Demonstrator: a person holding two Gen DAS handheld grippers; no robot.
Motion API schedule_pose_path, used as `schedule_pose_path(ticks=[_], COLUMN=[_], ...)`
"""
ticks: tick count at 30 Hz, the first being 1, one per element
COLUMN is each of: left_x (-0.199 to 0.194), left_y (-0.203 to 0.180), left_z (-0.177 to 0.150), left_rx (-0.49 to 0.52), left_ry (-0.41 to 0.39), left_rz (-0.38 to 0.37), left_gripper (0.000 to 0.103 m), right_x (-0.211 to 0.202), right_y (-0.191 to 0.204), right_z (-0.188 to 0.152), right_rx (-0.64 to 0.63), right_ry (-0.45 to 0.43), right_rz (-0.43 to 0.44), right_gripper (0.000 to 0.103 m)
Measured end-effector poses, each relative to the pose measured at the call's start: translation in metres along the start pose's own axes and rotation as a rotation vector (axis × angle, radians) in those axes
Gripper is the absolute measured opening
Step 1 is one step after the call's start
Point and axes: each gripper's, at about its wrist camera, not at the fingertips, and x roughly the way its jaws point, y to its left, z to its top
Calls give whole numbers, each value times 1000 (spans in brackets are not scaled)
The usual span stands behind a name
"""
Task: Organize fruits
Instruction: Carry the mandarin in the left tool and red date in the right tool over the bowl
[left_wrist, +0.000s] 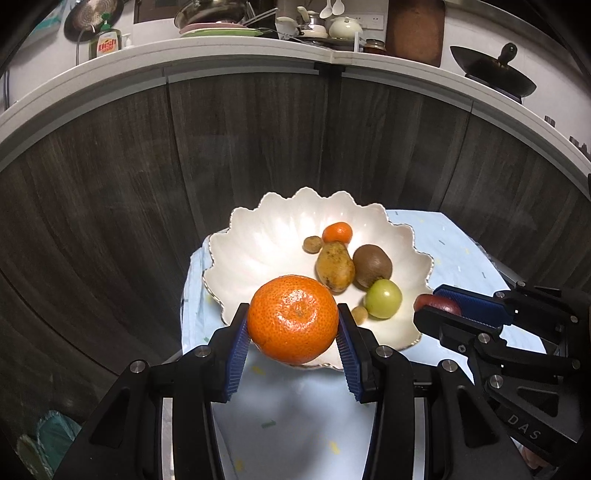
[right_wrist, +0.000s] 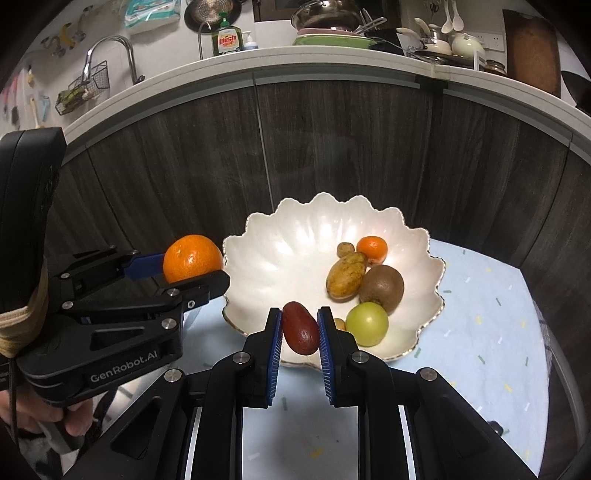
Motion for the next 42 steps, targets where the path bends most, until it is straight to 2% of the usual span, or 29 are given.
schedule_pose_path(ticks=[23, 42], left_x=[50, 66], left_y=[34, 47], left_z=[5, 8], left_rx=[-25, -48], left_ry=[48, 55], left_rz=[-33, -21], left_gripper=[44, 45], right_x=[50, 75], right_y=[10, 11], right_z=[9, 7], right_rx=[21, 38], right_ry=[76, 103], right_rz=[-4, 18], right_gripper=[21, 21])
